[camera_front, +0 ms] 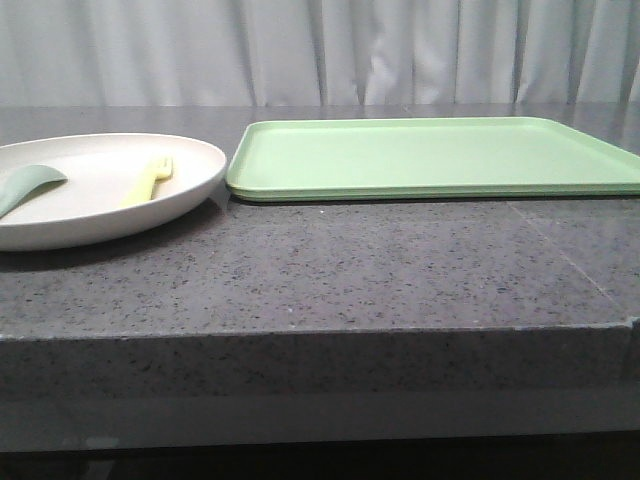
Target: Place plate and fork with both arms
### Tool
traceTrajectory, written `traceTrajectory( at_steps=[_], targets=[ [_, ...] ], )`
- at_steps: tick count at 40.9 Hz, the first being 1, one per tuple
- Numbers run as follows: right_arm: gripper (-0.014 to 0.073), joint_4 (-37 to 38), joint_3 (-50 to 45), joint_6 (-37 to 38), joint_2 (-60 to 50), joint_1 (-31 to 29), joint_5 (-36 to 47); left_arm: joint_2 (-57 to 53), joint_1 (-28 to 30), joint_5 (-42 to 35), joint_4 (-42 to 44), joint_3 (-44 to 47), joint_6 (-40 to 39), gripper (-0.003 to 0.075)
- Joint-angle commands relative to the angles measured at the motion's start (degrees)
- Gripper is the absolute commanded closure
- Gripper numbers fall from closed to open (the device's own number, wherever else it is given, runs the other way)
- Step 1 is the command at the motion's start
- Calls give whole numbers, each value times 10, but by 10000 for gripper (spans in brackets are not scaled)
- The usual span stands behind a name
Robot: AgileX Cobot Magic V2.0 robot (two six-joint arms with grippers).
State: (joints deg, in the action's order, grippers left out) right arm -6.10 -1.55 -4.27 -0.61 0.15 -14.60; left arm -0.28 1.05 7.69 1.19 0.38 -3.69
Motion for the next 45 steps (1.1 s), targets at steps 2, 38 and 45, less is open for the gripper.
traceTrajectory(
  at_steps=[2,38,45],
  targets=[
    [715,0,2,-6,-10,1,45,-12,1,-50,0,1,-6,739],
    [715,-4,2,-6,-10,0,57,-12,1,-56,0,1,-6,739],
    [715,-32,2,-6,-10,0,62,-12,1,-123,0,1,-6,739]
  ],
)
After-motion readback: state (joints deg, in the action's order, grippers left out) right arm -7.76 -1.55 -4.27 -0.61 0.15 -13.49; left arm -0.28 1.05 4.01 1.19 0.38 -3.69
